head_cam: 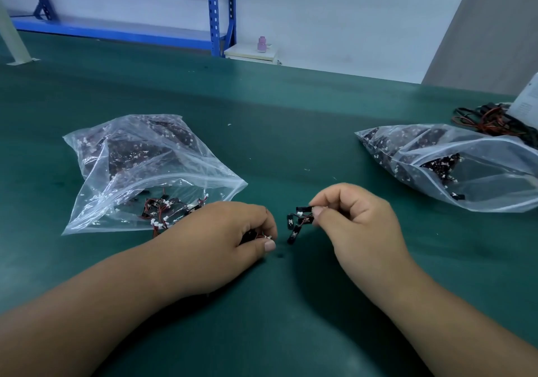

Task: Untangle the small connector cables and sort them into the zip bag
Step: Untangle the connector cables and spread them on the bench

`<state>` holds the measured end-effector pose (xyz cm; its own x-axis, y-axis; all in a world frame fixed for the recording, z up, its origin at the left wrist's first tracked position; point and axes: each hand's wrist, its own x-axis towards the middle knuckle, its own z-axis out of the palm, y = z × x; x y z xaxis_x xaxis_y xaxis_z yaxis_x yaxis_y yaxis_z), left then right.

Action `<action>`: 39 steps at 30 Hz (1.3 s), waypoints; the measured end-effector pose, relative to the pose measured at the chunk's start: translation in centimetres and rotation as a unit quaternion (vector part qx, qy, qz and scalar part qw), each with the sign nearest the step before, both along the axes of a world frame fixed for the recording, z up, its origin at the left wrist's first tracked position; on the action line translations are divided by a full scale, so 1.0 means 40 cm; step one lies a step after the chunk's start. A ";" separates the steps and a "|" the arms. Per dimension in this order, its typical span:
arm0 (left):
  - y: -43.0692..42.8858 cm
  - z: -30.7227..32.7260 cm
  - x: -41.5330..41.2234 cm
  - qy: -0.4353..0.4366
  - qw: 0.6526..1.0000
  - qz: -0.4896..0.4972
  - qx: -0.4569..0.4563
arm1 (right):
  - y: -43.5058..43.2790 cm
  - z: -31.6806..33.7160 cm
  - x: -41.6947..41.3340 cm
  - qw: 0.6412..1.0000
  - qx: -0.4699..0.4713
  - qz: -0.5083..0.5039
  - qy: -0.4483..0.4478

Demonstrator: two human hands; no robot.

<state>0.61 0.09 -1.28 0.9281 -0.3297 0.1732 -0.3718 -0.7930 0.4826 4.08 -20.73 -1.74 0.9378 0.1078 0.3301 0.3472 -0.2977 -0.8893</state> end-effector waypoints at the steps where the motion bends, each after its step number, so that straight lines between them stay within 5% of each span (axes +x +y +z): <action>1: 0.000 0.000 -0.002 -0.001 1.000 -0.002 0.002 | -0.006 0.004 0.006 1.000 0.004 -0.007 0.001; 15: 0.004 0.002 -0.005 -0.005 1.000 -0.003 0.002 | -0.093 0.020 0.098 0.986 -0.158 -0.028 0.044; 31: 0.004 -0.001 -0.003 -0.004 1.000 -0.001 0.009 | -0.088 0.001 0.106 0.996 -0.003 -0.022 0.083; 39: 0.004 0.000 -0.002 -0.003 1.000 -0.001 0.009 | -0.088 0.002 0.107 0.996 0.001 -0.029 0.081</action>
